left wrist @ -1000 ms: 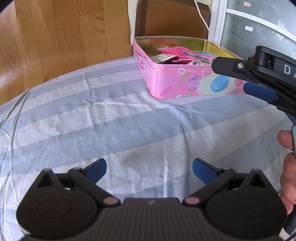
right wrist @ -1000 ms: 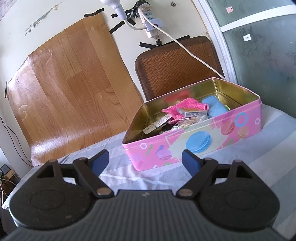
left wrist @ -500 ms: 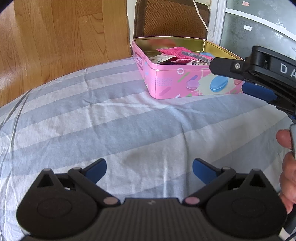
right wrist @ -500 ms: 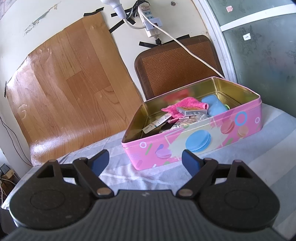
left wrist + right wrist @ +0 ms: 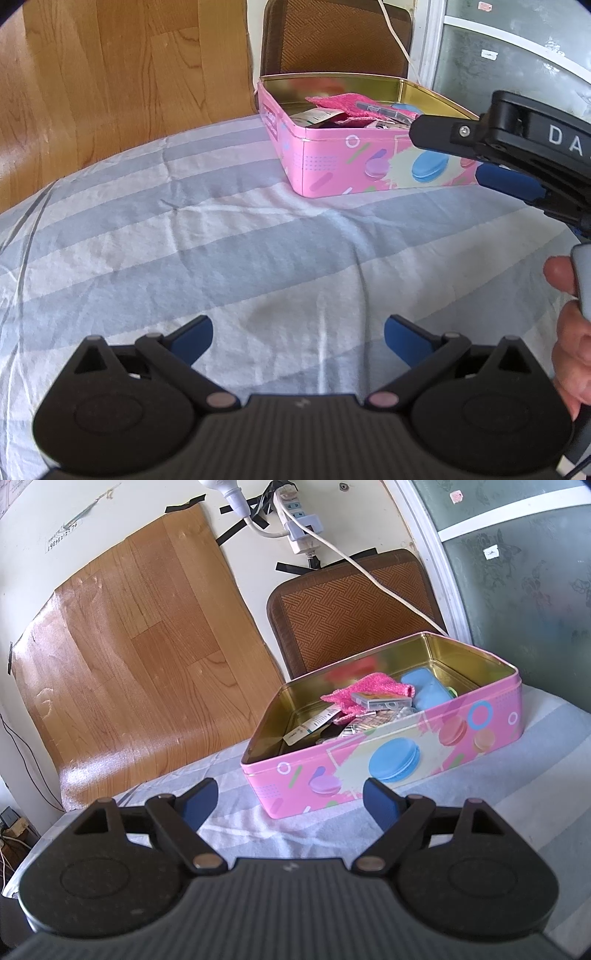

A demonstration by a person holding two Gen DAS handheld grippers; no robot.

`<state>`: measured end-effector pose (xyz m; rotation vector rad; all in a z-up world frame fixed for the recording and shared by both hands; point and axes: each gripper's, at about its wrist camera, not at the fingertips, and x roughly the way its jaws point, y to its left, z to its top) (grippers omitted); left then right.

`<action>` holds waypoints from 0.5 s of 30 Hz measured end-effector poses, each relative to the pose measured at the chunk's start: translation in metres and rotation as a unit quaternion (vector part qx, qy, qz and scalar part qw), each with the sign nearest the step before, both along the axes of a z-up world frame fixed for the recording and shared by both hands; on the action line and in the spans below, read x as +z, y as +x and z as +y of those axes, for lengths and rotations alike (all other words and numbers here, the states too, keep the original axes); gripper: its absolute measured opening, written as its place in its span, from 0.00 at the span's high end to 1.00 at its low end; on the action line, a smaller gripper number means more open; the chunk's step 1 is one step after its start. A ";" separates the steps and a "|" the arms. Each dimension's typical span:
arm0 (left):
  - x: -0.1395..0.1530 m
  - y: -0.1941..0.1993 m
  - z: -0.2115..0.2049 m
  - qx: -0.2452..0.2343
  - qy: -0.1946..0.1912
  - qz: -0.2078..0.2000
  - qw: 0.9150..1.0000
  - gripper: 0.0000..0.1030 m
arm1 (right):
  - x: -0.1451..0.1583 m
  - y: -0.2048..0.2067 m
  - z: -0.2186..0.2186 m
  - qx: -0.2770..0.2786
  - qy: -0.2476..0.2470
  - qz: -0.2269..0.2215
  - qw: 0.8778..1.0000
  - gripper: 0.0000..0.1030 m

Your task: Organize soft objects

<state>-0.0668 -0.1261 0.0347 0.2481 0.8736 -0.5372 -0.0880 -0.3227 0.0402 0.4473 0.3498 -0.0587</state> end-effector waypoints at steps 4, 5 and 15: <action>0.000 -0.001 -0.001 -0.005 0.000 0.000 1.000 0.00 | 0.000 0.000 0.000 0.000 0.000 0.000 1.000 0.15; 0.001 -0.002 -0.002 -0.006 0.000 0.000 1.000 0.00 | 0.000 0.000 0.000 0.000 0.000 0.000 1.000 0.15; 0.002 -0.002 -0.003 -0.011 -0.003 0.003 1.000 0.00 | 0.000 0.000 -0.001 0.000 0.002 0.002 1.000 0.15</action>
